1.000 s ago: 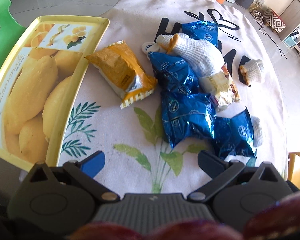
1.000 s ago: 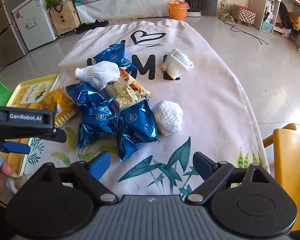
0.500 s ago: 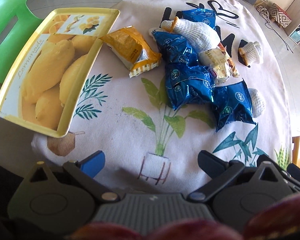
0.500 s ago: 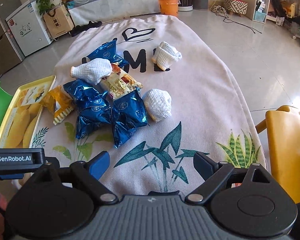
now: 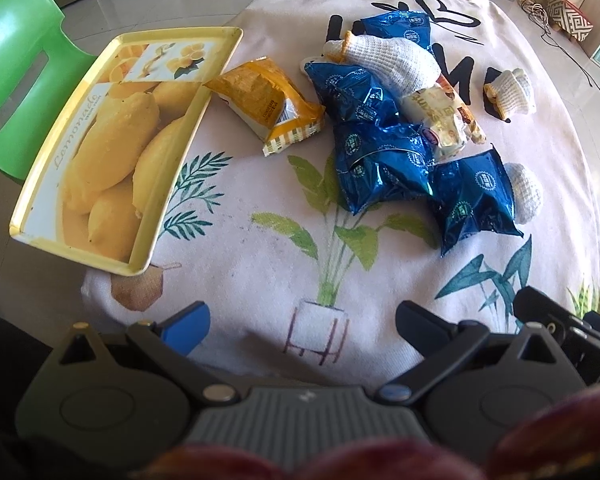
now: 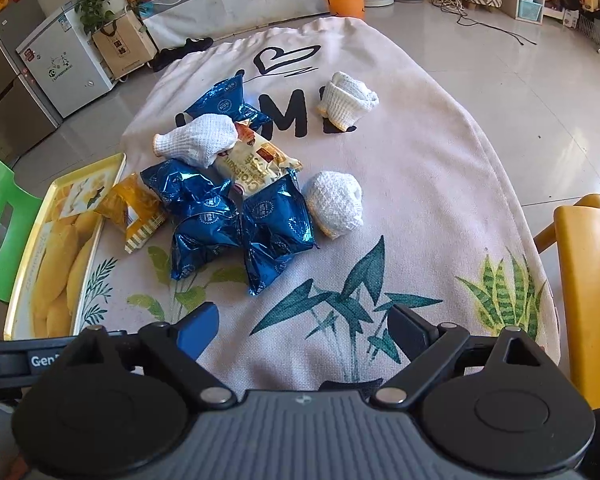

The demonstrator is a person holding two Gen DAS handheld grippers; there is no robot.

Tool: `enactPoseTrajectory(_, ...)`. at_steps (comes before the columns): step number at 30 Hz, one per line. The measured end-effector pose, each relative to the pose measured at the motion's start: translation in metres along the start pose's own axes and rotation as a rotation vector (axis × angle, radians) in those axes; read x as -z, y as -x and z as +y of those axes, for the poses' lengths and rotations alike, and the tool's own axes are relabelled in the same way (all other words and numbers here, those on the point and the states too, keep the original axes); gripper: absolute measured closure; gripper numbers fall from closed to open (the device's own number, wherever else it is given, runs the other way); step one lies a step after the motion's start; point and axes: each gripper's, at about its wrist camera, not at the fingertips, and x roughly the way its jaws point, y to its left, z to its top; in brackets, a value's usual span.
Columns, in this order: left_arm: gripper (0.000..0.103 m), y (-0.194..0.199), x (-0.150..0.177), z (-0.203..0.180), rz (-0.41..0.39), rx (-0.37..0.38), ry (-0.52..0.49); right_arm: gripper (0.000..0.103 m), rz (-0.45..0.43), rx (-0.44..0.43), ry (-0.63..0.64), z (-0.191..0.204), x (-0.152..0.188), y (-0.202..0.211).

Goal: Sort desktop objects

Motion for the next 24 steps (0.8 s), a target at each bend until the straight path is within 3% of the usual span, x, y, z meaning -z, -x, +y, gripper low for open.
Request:
enactPoseTrajectory(12,0.000,-0.009,-0.003,-0.006,0.017,-0.057,-0.002,0.008,0.013,-0.017,-0.030,0.000,-0.004,-0.002)
enactPoseTrajectory(24,0.000,-0.012,-0.005,-0.017,0.017,-0.067,-0.034,0.008,-0.012,-0.023,-0.042,-0.006,-0.003,-0.003)
